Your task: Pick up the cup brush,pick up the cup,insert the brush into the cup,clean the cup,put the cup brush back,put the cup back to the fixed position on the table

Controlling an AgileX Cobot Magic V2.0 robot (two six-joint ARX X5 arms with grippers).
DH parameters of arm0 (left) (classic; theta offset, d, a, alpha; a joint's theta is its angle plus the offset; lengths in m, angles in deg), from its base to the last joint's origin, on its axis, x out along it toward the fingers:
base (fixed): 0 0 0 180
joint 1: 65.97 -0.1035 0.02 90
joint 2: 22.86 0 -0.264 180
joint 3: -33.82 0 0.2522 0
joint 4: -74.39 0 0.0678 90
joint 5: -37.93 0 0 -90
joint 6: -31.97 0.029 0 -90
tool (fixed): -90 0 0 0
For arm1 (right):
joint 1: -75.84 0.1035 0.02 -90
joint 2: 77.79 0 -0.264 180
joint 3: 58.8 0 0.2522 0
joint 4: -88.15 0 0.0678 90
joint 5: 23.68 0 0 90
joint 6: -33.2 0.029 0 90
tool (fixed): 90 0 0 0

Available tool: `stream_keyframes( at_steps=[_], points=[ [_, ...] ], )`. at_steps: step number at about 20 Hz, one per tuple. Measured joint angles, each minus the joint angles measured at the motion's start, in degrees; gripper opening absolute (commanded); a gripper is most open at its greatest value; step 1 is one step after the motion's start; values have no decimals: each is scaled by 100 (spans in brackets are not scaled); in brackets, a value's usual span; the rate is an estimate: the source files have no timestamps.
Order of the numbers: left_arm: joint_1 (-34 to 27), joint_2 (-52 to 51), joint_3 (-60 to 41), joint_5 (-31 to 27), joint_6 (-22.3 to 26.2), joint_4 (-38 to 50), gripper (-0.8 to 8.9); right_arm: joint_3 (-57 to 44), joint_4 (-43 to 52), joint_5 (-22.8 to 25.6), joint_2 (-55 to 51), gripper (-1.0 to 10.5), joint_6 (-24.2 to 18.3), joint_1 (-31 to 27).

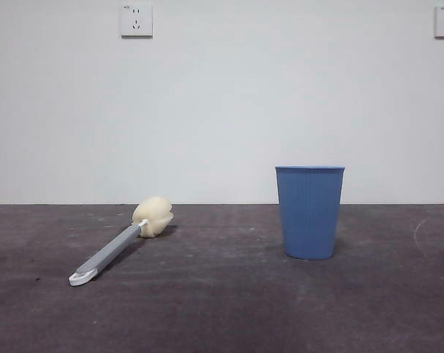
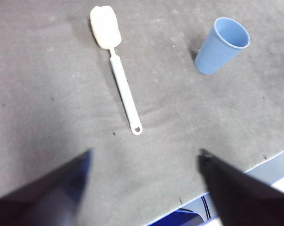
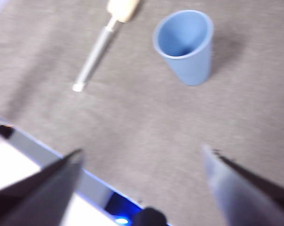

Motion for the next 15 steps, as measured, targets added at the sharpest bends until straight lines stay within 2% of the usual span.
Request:
stream_keyframes(
  at_steps=[6,11,15],
  points=[
    [173,398,0,0,-59,238,570,0,2,20,111,657,81,0],
    [732,1180,0,-68,-273,817,570,0,46,17,431,657,107,0],
    [1580,1974,0,-883,-693,1532,570,0,87,17,632,657,125,0]
  ],
)
